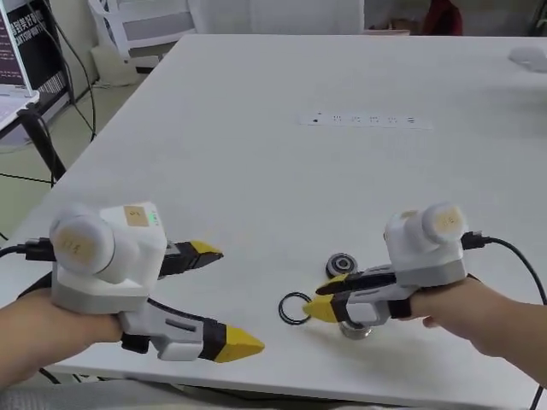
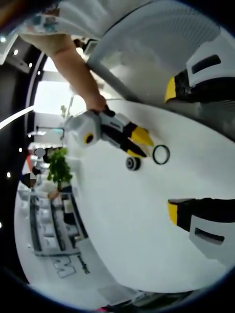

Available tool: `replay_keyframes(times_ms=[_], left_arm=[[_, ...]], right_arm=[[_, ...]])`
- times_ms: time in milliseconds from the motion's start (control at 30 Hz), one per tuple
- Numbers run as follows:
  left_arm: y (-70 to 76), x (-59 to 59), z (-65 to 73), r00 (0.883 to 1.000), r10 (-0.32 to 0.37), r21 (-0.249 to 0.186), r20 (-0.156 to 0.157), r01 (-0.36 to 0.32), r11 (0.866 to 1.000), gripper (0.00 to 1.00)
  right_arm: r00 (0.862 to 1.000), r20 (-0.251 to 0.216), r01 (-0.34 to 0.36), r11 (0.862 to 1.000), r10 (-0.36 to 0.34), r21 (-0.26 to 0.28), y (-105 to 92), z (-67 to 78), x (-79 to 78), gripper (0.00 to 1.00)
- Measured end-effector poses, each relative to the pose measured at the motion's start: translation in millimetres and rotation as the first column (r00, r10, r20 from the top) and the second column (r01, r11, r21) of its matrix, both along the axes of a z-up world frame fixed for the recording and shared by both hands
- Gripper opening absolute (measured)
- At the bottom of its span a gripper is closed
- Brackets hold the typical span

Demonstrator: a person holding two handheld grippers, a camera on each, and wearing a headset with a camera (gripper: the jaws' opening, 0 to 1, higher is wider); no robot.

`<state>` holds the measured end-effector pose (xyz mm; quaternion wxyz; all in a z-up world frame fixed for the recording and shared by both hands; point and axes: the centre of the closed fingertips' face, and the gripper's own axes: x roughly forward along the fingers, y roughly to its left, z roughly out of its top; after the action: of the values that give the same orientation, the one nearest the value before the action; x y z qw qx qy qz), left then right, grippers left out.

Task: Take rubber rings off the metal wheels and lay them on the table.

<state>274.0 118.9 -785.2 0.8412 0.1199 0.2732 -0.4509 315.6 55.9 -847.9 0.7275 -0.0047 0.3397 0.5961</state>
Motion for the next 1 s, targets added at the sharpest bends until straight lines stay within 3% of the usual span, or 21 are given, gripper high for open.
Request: replay_keyframes(times_ms=[300, 1000], left_arm=[[0.1, 4.3, -0.1, 1.000, 0.002, 0.004, 0.001, -0.002, 1.000, 0.80], [-11.6, 24.0, 5.8, 0.999, -0.021, 0.019, 0.028, 0.021, 1.000, 0.78]], right_arm=[[1.000, 0.013, 0.023, 0.999, -0.023, 0.041, -3.2, 13.7, 5.9, 0.27], [0.991, 0.047, 0.122, 0.986, -0.127, 0.114, -35.1, 40.4, 26.1, 0.28]])
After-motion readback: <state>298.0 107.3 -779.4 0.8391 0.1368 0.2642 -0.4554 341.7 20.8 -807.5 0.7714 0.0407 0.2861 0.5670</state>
